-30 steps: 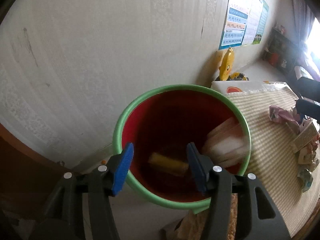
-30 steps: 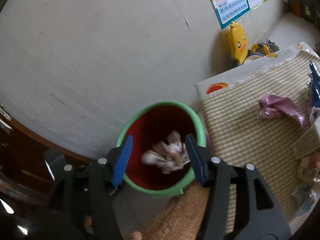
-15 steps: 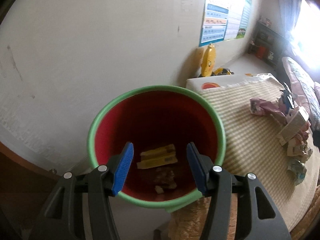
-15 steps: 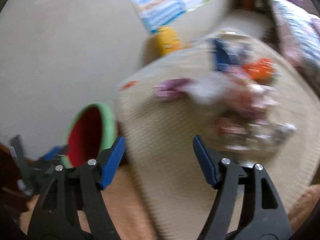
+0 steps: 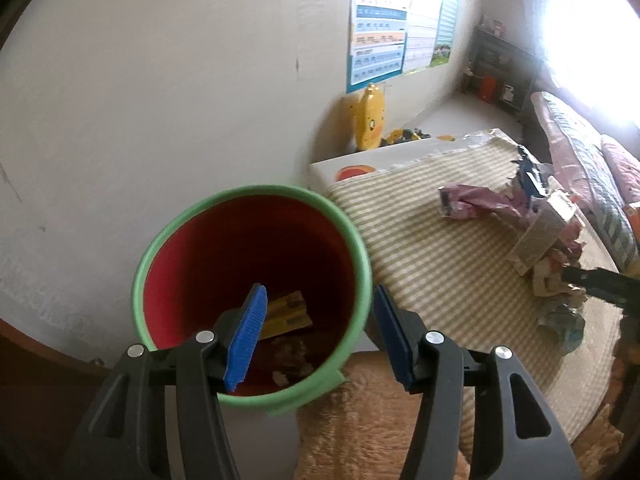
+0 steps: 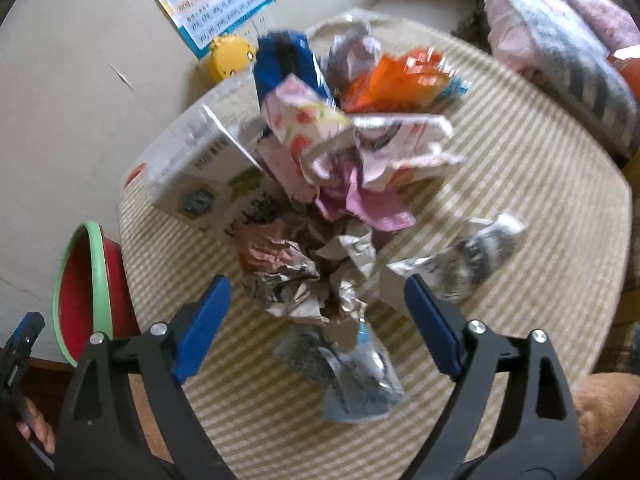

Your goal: Collect trash

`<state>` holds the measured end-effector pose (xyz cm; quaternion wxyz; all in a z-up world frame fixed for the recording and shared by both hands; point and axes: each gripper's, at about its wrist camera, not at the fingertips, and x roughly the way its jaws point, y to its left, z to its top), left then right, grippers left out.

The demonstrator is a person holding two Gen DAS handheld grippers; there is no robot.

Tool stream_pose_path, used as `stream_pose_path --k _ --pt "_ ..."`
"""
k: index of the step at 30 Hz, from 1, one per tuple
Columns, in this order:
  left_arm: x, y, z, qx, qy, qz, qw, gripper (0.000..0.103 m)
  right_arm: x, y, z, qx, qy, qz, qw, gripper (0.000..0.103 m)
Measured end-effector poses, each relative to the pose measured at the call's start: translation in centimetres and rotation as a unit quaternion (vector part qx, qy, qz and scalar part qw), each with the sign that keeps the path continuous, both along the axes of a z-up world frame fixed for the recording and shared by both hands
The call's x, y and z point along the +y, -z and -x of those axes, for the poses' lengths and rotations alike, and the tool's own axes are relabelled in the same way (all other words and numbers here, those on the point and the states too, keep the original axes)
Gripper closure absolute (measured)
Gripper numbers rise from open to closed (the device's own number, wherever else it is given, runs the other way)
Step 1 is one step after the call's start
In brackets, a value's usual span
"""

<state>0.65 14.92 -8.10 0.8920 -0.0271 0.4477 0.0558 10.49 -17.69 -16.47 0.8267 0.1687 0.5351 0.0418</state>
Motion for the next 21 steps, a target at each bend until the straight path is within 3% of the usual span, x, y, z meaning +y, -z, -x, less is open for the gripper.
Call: stream_pose_path --k 1,4,5,10,14,18,21 --pt "-0.4 -0.1 -0.1 -0.001 0.005 -0.001 1.0000 0.049 -0.1 0.3 0.0 -0.001 -0.001 -0.007 1.000 0.018" --pt "-2.0 -0.8 -1.0 -0.007 0.025 0.003 0.9997 0.046 -0.7 0.9 0.2 0.002 -0.011 -0.045 0.999 0.062" --pt "-2.3 -1.0 -1.4 -0.008 0.029 0.006 0.9995 0.045 -1.0 0.8 0.3 0.000 -0.010 -0.051 0.999 0.066" --pt "-5.2 -1.4 -5.3 -0.008 0.042 0.059 0.9974 0.044 -2.4 -2.2 3.3 -0.036 -0.014 -0.074 0.997 0.068" --pt "-8.0 -0.1 -9.3 0.005 0.045 0.077 0.9960 0.044 -3.3 -4.6 7.4 -0.084 -0.018 -0.029 0.996 0.068" --pt "-10.8 2.4 -13.8 0.046 0.046 0.130 0.9894 0.044 -4.3 -4.2 9.4 -0.099 -0.006 -0.028 0.995 0.068" --pt "-12.6 4.0 -16.4 0.077 0.038 0.146 0.9855 0.044 -4.8 -3.6 9.4 -0.095 -0.004 -0.035 0.995 0.068"
